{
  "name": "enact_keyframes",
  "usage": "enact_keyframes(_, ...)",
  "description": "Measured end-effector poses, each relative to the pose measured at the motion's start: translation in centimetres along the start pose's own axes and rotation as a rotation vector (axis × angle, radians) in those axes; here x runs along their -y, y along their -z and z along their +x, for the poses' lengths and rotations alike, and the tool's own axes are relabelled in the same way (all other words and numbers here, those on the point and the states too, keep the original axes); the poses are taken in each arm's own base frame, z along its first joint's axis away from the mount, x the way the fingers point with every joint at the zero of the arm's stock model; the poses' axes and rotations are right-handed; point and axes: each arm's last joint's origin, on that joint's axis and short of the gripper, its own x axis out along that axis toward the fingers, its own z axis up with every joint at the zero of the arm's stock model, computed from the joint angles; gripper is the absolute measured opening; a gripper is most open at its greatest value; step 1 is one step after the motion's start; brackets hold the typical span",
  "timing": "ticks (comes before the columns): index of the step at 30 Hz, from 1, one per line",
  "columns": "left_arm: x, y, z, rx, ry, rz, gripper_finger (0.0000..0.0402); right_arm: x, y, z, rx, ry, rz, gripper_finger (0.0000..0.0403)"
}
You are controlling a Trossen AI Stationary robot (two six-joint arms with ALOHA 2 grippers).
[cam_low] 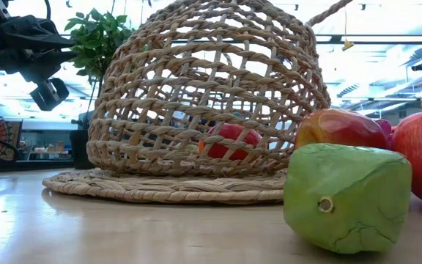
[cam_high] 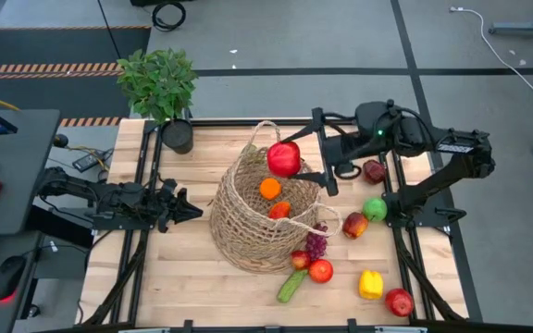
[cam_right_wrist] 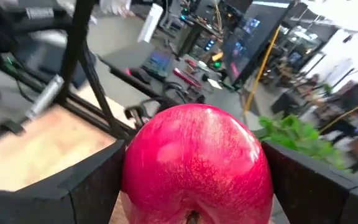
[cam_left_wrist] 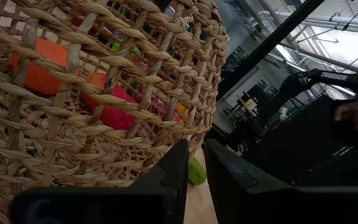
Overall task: Build produce basket
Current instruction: Put the red apple into the brown basket
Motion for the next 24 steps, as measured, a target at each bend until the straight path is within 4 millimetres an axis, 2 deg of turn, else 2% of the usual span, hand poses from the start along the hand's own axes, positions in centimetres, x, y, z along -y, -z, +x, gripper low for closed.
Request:
enact_keyframes(10,0.0,0.0,0.0,0.0,0.0,-0.001,0.0056,-1.4,0.4,0.2,-0.191,0.074,-0.279,0.0368)
enact_keyframes(16,0.0,0.0,0.0,0.0,0.0,0.0,0.0059,-2.9,1.1,2.4,-0.275,0.025,-0.389,0.0368)
enact_keyframes(24,0.0,0.0,0.0,0.0,0.0,0.0,0.0057,-3.5,1.9,4.1,-0.42,0.099,-0.51,0.0368)
